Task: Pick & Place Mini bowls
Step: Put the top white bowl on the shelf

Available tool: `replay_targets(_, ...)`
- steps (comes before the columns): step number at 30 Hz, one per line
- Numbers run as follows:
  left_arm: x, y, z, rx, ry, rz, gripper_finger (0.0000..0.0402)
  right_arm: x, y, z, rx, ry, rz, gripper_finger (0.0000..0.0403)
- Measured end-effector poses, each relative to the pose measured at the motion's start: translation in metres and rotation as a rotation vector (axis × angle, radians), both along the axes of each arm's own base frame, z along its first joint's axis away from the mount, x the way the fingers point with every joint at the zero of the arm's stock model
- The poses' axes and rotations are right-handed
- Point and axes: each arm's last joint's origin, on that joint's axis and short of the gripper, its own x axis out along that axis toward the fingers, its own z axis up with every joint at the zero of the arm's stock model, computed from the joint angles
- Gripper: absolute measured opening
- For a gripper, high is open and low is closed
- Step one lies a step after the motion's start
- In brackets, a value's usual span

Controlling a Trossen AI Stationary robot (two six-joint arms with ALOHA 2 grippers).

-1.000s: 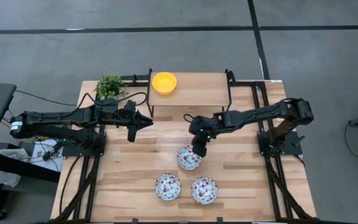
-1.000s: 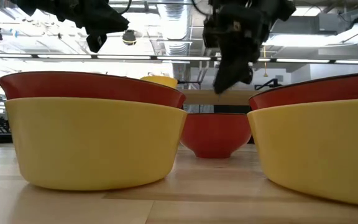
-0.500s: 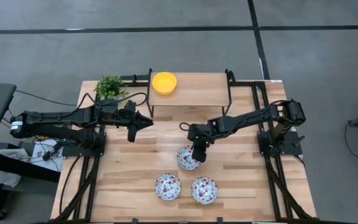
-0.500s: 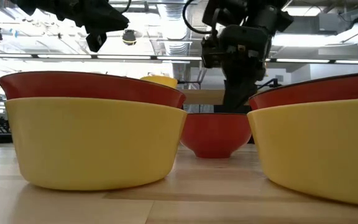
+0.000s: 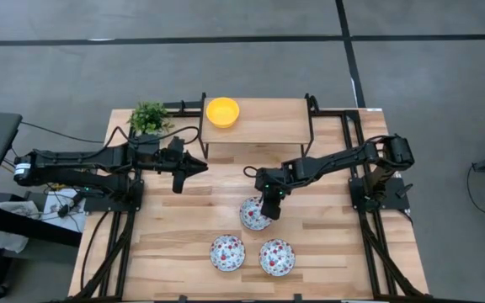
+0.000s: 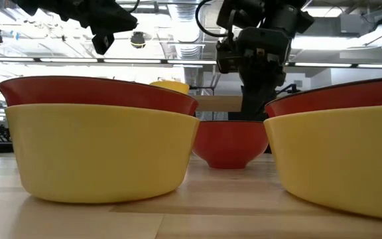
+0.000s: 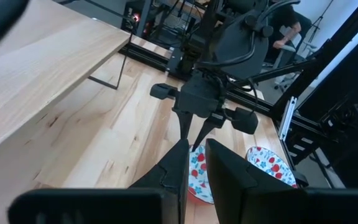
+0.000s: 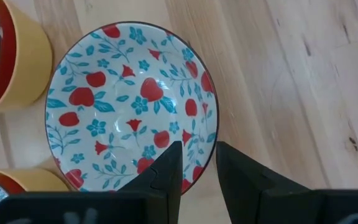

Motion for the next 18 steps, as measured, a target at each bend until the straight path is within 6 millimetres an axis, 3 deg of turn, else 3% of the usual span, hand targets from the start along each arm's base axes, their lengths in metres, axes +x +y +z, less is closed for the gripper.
replay_targets(18,0.0001,0.0000,0.0002,0.000,-0.002,0.000,0.0053,0.0011,0.0008,0.0007,0.001,-0.014,0.001,0.0087)
